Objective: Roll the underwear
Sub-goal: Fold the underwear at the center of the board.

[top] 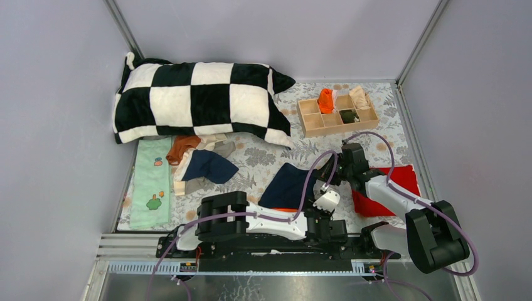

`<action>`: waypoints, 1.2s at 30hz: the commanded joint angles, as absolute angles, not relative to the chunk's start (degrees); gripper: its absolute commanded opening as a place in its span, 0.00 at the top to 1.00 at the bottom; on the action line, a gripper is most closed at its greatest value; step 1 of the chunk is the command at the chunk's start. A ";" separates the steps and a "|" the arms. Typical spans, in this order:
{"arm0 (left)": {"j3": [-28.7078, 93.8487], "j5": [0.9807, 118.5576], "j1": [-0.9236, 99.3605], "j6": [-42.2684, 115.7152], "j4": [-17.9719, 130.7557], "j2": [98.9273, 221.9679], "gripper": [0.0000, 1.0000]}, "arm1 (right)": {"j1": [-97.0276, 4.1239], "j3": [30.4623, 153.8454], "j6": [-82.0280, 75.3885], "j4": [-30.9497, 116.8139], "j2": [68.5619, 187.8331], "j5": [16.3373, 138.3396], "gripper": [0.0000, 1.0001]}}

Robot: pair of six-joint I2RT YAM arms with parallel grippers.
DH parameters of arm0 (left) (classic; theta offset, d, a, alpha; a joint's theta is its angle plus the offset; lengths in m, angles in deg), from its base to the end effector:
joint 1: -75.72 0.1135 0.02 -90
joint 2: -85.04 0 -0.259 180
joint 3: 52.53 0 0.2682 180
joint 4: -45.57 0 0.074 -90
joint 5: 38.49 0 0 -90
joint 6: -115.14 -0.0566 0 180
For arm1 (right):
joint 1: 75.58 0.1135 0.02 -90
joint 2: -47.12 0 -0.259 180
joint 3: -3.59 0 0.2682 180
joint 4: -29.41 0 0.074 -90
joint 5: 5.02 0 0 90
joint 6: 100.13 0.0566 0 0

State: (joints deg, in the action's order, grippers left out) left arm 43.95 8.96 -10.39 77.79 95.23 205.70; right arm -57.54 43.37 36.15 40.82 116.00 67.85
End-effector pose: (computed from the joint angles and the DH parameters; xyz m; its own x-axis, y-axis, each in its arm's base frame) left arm 0.0673 -0.4254 0.1153 -0.6137 0.3924 -0.6852 0.3864 0.9060 0.1728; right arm 0.2405 0.0959 0.1415 -0.7947 0.4676 -0.3872 0.0947 0.7255 0.6817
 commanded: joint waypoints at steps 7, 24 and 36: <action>43.92 7.37 -8.97 77.51 97.45 208.85 0.54 | -57.84 45.16 35.39 43.35 114.40 66.62 1.00; 33.20 13.37 -7.60 70.29 84.25 196.00 1.00 | -57.87 47.64 29.35 49.40 112.68 69.67 1.00; 18.33 23.41 -6.90 65.23 69.85 177.64 1.00 | -57.82 55.55 20.83 57.36 114.19 68.70 1.00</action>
State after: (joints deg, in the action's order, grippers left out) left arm 21.59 19.41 -7.55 67.38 76.32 179.76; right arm -57.56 51.48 25.15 53.60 113.99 69.21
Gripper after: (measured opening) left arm 0.014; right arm 0.028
